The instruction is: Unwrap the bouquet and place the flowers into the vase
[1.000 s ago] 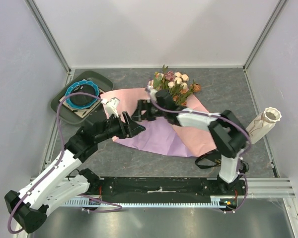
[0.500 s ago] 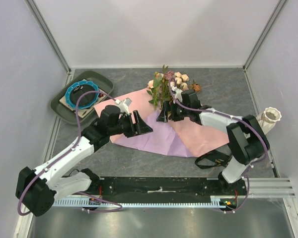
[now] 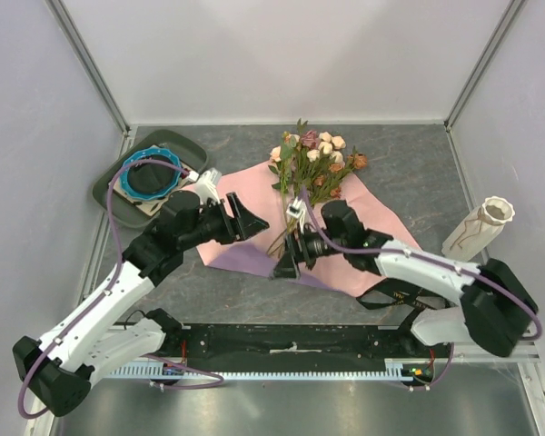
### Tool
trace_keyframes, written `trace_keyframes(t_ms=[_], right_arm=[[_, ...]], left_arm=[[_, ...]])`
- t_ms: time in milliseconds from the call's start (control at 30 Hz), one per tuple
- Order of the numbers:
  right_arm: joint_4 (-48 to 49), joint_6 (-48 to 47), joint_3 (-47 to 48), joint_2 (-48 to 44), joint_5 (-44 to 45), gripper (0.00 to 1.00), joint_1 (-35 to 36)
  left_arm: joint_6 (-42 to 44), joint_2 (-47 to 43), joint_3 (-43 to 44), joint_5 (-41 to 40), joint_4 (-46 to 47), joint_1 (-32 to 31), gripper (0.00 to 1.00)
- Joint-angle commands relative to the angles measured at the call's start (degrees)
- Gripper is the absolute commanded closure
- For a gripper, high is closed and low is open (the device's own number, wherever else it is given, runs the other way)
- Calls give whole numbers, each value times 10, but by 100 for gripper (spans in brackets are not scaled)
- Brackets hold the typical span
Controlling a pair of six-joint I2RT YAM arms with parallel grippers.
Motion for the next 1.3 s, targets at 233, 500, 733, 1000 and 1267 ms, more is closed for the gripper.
trace_keyframes(t_ms=[233, 500, 733, 1000, 1267], right_arm=[[1, 131, -180, -155, 71, 2, 115], [-193, 39, -33, -216, 240, 2, 63], [-226, 83, 124, -42, 280, 7, -105], [-247, 33, 173, 18, 356, 12, -110], [-253, 27, 65, -111, 376, 10, -110]], left_arm=[[45, 21, 55, -27, -9, 6, 28], [43, 165, 49, 102, 4, 15, 34], [-17, 161, -63, 93, 123, 18, 34], [45, 417, 155, 173, 55, 78, 37], [86, 628, 347, 120, 10, 114, 38]])
